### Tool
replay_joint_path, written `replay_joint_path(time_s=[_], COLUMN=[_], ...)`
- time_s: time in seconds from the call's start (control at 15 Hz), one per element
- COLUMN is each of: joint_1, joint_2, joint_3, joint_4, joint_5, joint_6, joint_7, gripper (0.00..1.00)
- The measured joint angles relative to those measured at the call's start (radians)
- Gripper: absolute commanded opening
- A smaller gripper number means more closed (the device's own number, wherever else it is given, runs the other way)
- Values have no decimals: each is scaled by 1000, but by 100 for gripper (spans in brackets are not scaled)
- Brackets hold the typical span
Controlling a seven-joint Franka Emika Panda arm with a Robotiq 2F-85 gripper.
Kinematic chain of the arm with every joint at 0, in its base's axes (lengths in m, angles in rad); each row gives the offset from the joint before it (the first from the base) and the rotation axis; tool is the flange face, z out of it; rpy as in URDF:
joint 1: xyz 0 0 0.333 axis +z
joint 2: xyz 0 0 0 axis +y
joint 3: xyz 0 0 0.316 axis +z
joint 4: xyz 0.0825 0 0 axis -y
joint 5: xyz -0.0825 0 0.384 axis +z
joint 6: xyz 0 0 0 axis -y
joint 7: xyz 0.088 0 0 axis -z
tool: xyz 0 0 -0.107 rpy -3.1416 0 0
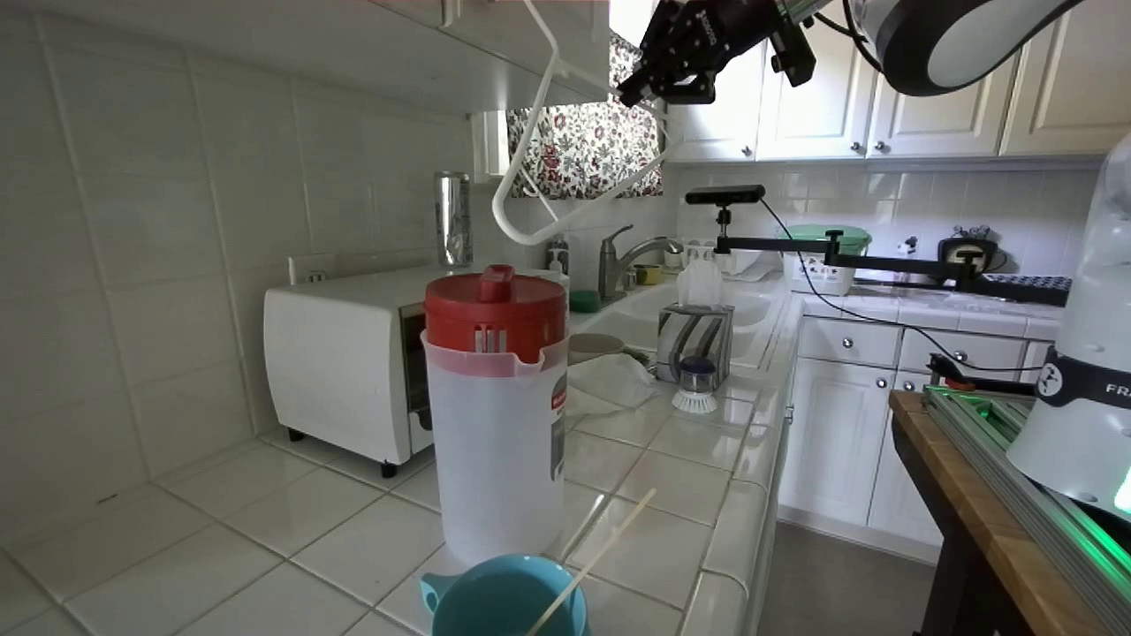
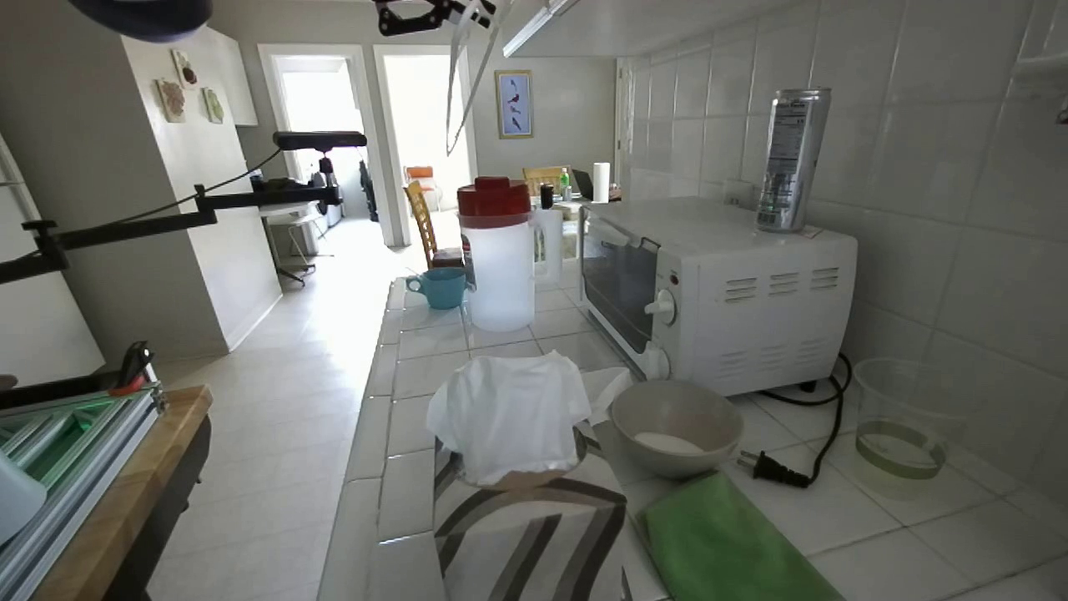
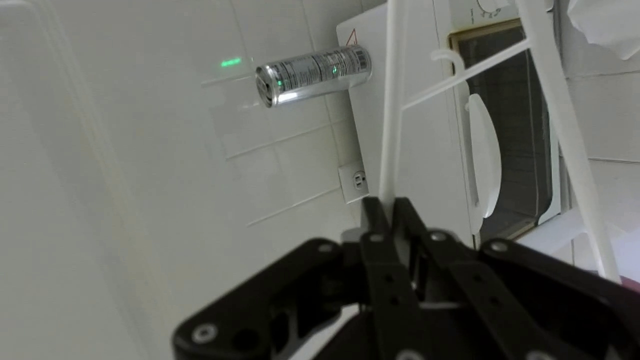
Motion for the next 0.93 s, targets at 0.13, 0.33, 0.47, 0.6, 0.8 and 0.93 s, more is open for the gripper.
replay_joint_path(time_s=[0.13,0.33,0.47,0.6,0.8,0.93], joint_1=[-21,-60,-81,-97,-113,-122], joint_2=[8,24,36,49,68,82], joint_3=[12,33,50,69,100,116], joint_4=[8,28,43,54,63,64], joint_5=[0,0,0,0,0,0], joint_6=[10,22,25,27,31,32], joint_7=[0,0,0,0,0,0], gripper=[2,2,2,2,2,2])
